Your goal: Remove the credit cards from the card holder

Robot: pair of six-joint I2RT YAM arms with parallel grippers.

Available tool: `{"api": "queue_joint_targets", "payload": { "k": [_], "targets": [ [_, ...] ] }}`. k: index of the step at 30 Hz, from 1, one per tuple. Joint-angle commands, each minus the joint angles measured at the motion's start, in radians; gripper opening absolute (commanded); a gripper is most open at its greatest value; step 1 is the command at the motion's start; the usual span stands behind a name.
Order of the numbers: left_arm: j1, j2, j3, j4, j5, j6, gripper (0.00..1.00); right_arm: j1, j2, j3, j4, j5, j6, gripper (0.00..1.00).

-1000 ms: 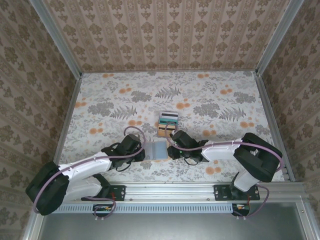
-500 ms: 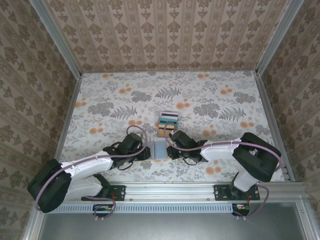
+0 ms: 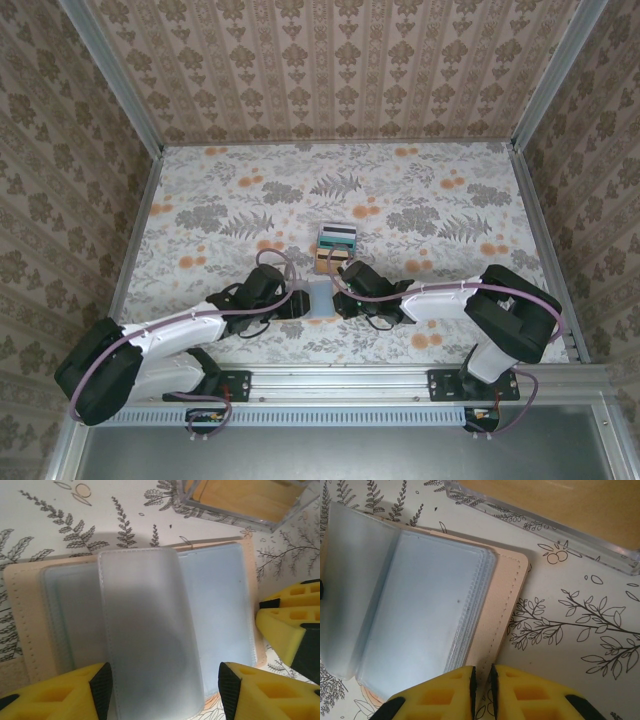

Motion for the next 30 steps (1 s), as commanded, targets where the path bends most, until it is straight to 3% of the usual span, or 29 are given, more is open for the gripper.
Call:
{"api": "queue_joint_targets", "payload": {
  "k": [1, 17, 30],
  "targets": [
    [-0.014, 0.005, 0.023, 0.038, 0.020, 0.005, 0.61, 0.011, 0.022, 0.018, -0.028, 0.012, 0.008, 0.20],
    [-0.073, 0.089, 0.081, 0.137, 0.057, -0.009, 0.58, 0.008, 0.012, -0.002, -0.003, 0.020, 0.015, 0.20],
    [-0.117, 0.148, 0.122, 0.161, 0.048, -0.015, 0.56, 0.002, -0.097, -0.047, -0.014, 0.067, 0.045, 0.23]
  ]
}}
